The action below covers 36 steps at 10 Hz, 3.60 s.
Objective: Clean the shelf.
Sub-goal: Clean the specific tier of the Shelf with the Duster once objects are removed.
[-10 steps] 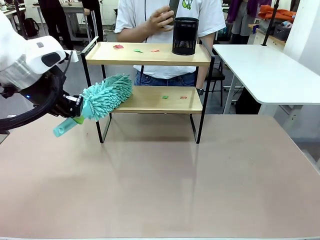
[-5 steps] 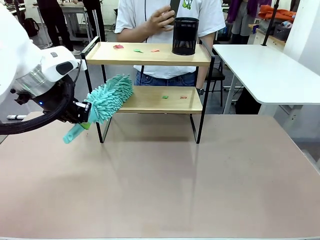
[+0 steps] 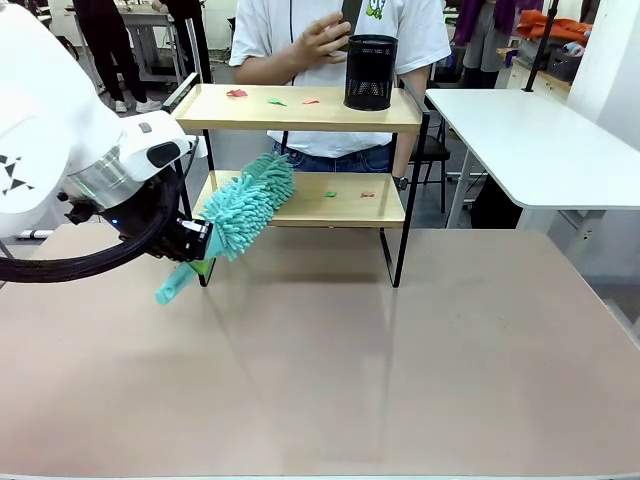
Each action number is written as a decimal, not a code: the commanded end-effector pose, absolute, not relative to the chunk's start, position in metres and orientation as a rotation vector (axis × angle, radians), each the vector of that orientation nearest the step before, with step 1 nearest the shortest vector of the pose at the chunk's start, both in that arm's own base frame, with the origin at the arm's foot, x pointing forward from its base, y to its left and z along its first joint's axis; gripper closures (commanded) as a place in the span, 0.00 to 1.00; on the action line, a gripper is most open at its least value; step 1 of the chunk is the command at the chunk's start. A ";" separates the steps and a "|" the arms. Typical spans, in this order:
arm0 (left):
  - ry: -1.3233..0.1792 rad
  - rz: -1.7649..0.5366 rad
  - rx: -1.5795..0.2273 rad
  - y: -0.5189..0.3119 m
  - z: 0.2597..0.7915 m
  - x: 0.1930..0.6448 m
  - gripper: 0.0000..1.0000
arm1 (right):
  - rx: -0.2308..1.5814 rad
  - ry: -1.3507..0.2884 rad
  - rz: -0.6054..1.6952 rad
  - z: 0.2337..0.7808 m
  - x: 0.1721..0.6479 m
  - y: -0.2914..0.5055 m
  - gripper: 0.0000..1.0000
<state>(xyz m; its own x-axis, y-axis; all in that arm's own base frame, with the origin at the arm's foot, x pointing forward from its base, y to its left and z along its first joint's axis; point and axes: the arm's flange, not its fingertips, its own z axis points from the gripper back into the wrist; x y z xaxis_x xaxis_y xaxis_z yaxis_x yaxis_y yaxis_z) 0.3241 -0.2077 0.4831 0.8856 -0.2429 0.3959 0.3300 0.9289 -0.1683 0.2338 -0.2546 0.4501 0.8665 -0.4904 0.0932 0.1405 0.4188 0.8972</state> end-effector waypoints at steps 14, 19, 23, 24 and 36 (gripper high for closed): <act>-0.386 -0.741 -0.377 -0.277 0.508 0.338 0.88 | 1.065 -0.376 -0.380 0.450 0.232 -0.256 0.00; -0.254 -1.025 -0.311 -0.220 0.528 0.334 0.88 | 1.065 -0.376 -0.380 0.450 0.232 -0.256 0.00; -0.293 -1.030 -0.388 -0.178 0.548 0.326 0.88 | 1.065 -0.376 -0.380 0.450 0.232 -0.256 0.00; -0.307 -1.033 -0.396 -0.169 0.552 0.323 0.88 | 1.065 -0.376 -0.380 0.450 0.232 -0.256 0.00; -0.333 -0.522 -0.560 0.063 0.537 0.221 0.88 | 1.065 -0.376 -0.380 0.450 0.232 -0.256 0.00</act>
<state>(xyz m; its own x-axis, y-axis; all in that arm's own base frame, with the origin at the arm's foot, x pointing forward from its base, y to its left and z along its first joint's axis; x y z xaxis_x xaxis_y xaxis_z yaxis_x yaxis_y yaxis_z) 0.2390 0.0455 0.5470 0.8360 -0.3652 0.4095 0.5233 0.7552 -0.3949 0.2342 -0.2547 0.4499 0.8671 -0.4895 0.0921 0.1412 0.4189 0.8970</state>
